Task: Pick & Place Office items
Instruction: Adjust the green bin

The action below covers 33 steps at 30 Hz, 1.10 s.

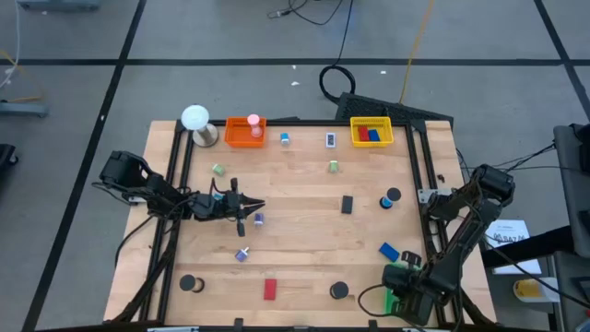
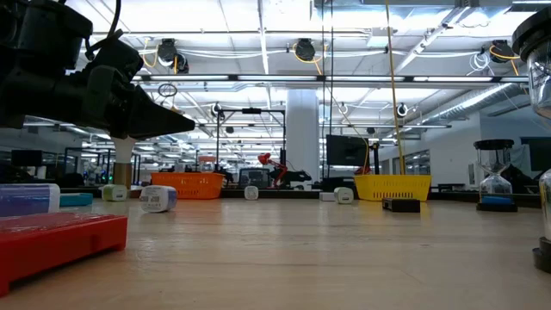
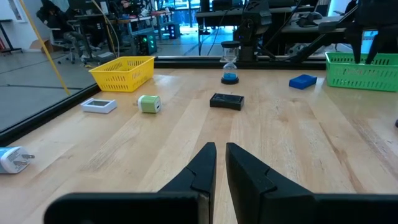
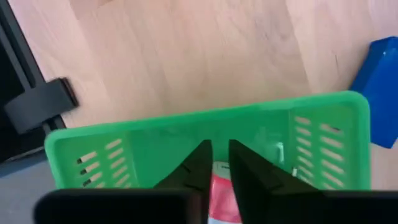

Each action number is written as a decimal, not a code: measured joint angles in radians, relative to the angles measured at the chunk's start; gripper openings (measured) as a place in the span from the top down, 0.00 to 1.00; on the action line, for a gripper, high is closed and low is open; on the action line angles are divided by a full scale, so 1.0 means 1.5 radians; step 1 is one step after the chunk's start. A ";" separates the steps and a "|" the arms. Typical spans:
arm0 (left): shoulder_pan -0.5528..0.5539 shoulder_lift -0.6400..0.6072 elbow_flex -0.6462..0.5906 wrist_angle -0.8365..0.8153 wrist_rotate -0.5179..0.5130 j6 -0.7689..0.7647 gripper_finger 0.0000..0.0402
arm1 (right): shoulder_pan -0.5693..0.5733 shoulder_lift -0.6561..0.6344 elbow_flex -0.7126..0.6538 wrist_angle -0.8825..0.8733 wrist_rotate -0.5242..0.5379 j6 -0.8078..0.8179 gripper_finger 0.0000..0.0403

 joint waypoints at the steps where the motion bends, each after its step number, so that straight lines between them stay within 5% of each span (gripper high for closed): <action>1: 0.000 0.000 0.000 0.000 0.000 0.000 0.91 | 0.000 0.000 0.000 -0.002 -0.008 -0.001 0.93; 17: 0.000 0.000 0.000 0.000 0.000 0.000 0.91 | 0.002 0.001 -0.054 0.055 -0.098 0.004 0.99; 33: 0.000 0.000 0.000 0.000 0.000 0.000 0.91 | -0.006 0.001 -0.054 0.046 -0.107 -0.006 1.00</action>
